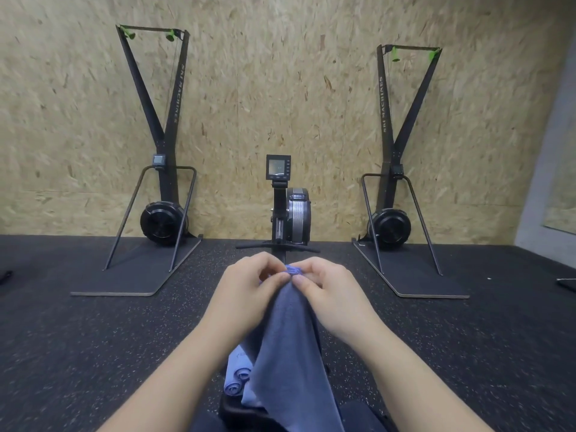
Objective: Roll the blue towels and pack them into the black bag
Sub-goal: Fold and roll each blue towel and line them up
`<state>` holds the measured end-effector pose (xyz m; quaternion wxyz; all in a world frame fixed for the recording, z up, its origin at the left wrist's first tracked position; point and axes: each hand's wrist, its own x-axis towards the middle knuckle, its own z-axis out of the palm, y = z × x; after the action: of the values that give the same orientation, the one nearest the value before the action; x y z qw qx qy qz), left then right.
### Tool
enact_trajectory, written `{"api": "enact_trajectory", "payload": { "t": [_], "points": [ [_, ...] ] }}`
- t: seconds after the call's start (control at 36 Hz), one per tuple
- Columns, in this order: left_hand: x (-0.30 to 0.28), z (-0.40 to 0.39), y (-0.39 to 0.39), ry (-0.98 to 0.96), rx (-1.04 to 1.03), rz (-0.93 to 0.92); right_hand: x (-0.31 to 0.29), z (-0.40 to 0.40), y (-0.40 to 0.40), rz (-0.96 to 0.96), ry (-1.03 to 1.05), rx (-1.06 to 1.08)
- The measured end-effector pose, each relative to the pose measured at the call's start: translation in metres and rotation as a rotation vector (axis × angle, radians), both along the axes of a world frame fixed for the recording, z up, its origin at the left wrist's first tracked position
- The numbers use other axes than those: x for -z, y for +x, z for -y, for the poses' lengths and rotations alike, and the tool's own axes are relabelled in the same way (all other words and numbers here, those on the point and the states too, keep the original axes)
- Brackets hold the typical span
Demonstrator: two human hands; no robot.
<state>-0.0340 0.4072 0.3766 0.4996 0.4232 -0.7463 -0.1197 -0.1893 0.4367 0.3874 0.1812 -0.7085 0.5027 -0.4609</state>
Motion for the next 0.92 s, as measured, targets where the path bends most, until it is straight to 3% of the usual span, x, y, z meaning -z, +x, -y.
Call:
{"api": "enact_trajectory", "payload": {
  "t": [0.19,0.53,0.81,0.92],
  "points": [
    [0.010,0.001,-0.004,-0.013,0.056,0.034,0.008,0.004,-0.002,0.027,-0.020,0.087],
    [0.025,0.013,0.006,0.009,0.114,0.334,0.005,0.012,-0.022,0.106,-0.125,0.189],
    [0.029,0.015,0.015,-0.159,0.168,0.453,0.008,0.017,-0.047,0.065,-0.121,0.263],
    [0.028,0.019,0.024,-0.253,0.097,0.563,0.012,0.018,-0.054,0.066,-0.090,0.284]
  ]
}}
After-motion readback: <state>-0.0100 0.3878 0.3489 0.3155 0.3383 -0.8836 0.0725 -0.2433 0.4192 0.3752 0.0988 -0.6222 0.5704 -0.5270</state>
